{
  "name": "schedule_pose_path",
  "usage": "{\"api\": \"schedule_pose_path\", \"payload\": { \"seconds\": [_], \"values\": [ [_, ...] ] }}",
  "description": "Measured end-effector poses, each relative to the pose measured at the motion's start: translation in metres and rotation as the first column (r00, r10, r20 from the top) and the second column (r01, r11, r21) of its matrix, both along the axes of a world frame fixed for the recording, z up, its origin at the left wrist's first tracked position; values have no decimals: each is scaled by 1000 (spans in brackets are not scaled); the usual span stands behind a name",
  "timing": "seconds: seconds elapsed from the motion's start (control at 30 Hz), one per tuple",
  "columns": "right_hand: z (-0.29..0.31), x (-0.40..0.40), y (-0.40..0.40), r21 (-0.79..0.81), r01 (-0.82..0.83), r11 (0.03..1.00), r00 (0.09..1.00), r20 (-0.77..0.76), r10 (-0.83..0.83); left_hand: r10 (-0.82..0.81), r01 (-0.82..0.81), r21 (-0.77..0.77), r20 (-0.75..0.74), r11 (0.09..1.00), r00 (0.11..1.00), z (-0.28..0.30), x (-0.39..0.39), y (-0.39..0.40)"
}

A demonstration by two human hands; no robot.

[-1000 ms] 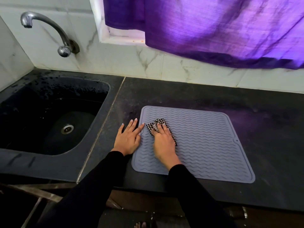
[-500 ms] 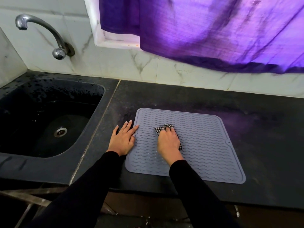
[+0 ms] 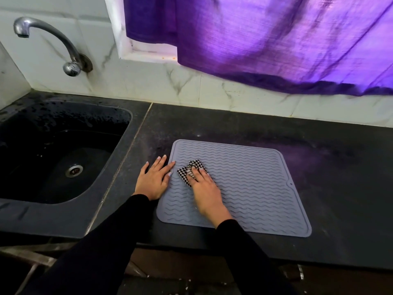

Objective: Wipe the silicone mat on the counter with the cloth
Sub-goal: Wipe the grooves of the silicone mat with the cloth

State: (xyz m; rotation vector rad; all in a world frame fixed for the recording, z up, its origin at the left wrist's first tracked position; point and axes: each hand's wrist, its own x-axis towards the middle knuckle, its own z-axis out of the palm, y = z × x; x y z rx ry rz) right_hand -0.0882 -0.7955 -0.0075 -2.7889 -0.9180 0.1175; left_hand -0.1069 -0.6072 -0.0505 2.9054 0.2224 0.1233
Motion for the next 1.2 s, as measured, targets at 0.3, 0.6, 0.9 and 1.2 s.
{"api": "schedule_pose_path", "payload": {
  "seconds": [0.3,0.6,0.9,1.2],
  "values": [
    [38,28,-58,475,552,685,729,-674,-121,7,-7,3,18,1000,1000,2,-1,-5],
    [12,-41,-14,148,-42,988,992,-113,60,-2,1,20,17,1000,1000,2,1,-2],
    [25,-31,-68,-8,127,992,983,-134,-127,-12,12,12,-30,1000,999,5,-2,-2],
    [37,-26,-29,289,166,943,977,-180,-116,122,-130,-119,-70,984,990,24,-7,-36]
  ]
}}
